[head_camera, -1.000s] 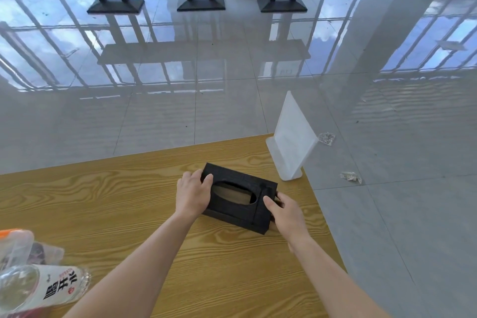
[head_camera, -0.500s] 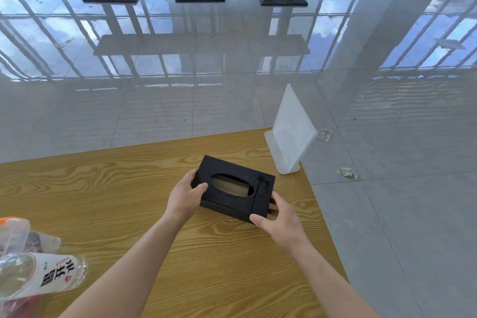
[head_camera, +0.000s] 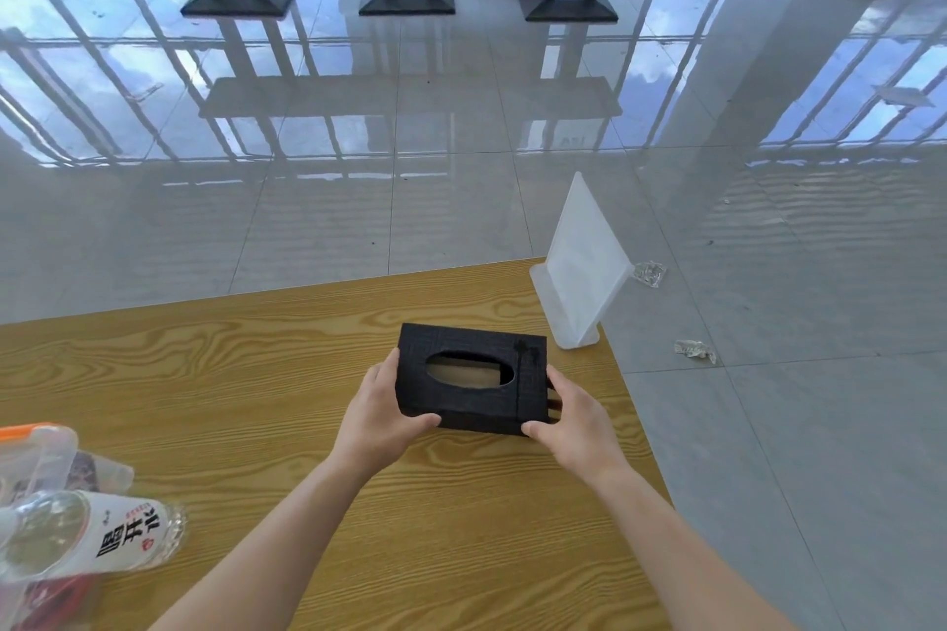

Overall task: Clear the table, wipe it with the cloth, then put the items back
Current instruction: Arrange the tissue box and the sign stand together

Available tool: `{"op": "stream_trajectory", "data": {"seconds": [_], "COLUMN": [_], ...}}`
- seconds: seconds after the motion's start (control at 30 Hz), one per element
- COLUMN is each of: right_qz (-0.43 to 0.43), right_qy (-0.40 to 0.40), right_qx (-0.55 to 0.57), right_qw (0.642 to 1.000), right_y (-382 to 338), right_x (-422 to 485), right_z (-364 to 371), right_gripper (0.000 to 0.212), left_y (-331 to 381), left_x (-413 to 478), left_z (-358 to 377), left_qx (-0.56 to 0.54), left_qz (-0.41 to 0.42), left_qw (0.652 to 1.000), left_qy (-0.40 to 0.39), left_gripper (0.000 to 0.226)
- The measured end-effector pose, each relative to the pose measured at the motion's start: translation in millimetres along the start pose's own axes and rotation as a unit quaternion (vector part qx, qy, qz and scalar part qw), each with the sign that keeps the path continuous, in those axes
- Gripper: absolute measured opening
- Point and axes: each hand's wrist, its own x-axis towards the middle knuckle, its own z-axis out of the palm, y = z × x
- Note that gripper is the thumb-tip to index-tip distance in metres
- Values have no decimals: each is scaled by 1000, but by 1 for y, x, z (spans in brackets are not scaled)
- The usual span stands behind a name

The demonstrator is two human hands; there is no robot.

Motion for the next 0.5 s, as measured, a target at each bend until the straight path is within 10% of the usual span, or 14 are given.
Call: {"op": "stream_trajectory", "data": {"seconds": [0.5], "right_qz": [-8], "right_qy": [-5], "right_qx": [-40], "right_qw": [999], "right_y": [-6], "right_x": [30], "right_z": [-12], "right_gripper": [74], "left_y": [0], "left_x": [11], "left_z": [13], "left_qx": [5], "left_qz": [16], "left_qw": [999], "left_qy": [50], "left_gripper": [72]}}
